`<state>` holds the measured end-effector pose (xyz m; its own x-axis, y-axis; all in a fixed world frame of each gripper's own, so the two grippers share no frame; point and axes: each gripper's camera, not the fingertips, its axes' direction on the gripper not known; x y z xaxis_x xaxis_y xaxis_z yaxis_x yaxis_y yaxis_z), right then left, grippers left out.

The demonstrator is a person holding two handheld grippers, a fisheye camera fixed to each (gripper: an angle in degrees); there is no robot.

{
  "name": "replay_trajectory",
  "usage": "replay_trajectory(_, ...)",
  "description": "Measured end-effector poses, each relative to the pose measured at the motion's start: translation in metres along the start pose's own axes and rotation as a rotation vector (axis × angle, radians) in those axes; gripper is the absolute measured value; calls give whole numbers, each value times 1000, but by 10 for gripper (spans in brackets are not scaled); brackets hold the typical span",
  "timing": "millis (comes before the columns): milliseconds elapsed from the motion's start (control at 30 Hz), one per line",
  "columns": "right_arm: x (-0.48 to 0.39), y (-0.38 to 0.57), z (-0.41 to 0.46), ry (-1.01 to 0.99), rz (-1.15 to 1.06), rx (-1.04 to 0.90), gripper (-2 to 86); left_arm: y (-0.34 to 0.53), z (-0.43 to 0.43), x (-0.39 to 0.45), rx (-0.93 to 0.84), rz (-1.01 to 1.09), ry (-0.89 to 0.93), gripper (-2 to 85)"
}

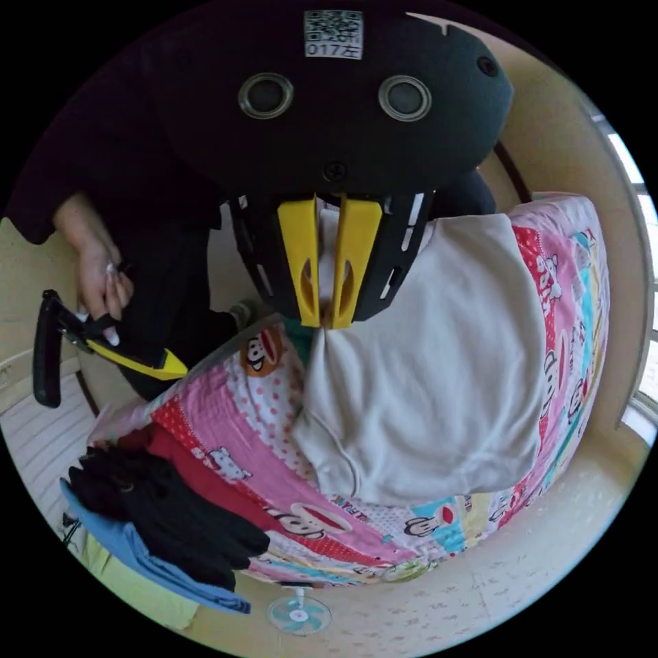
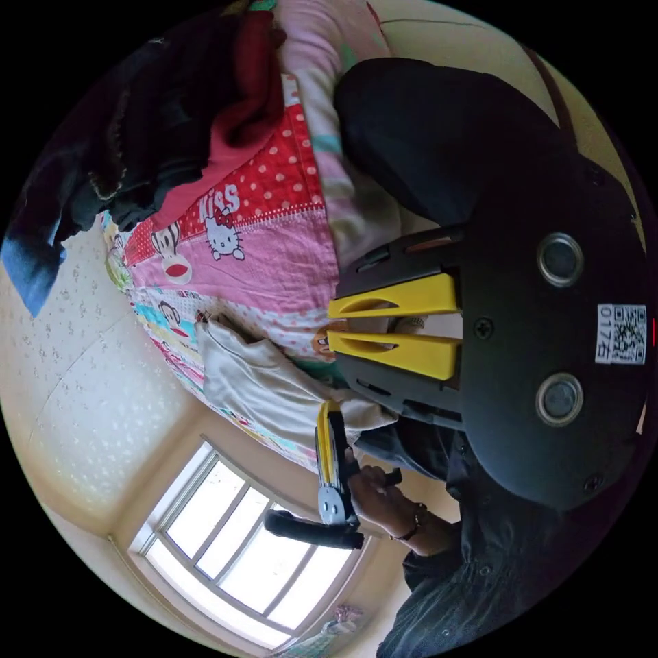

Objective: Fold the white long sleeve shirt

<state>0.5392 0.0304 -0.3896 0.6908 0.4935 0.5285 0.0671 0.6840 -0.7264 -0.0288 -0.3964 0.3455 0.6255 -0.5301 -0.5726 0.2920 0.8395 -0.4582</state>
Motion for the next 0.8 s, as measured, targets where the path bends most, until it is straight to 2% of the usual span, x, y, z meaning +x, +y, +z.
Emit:
replay_trajectory(33, -6, -9, -6, -11, -32, 2, 21, 4, -12, -7, 33, -24, 40, 17)
replay_trajectory(100, -16, -25, -13, -15, -80, 12, 21, 23, -75, -39, 249, -3, 366, 2)
replay_trajectory(167, -28, -42, -21, -14, -123, 36, 22, 39, -125, -64, 436, -4, 502, -1)
replay_trajectory(233, -46, -66, -25, -6, -184, 71, 23, 48, -172, -77, 536, 9, 411, -1)
replay_trajectory(267, -49, -72, -24, -1, -190, 75, 24, 52, -194, -77, 562, 29, 284, 1)
replay_trajectory(333, -56, -94, -16, -19, -158, 71, 26, 47, -199, -68, 515, 68, 148, 9)
replay_trajectory(367, -57, -98, -13, -36, -146, 71, 26, 36, -181, -61, 396, 81, 134, 18)
replay_trajectory(400, -59, -103, -11, -69, -118, 77, 27, 24, -149, -53, 247, 83, 159, 77)
replay_trajectory(500, -65, -103, -7, -113, -54, 95, 29, 15, -53, -17, -3, 95, 128, 149)
replay_trajectory(667, -68, -91, -2, -149, 34, 78, 35, 30, 59, 23, -133, 107, -46, 143)
replay_trajectory(800, -78, -86, -3, -143, 65, 80, 45, 49, 87, 22, -96, 76, -250, 63)
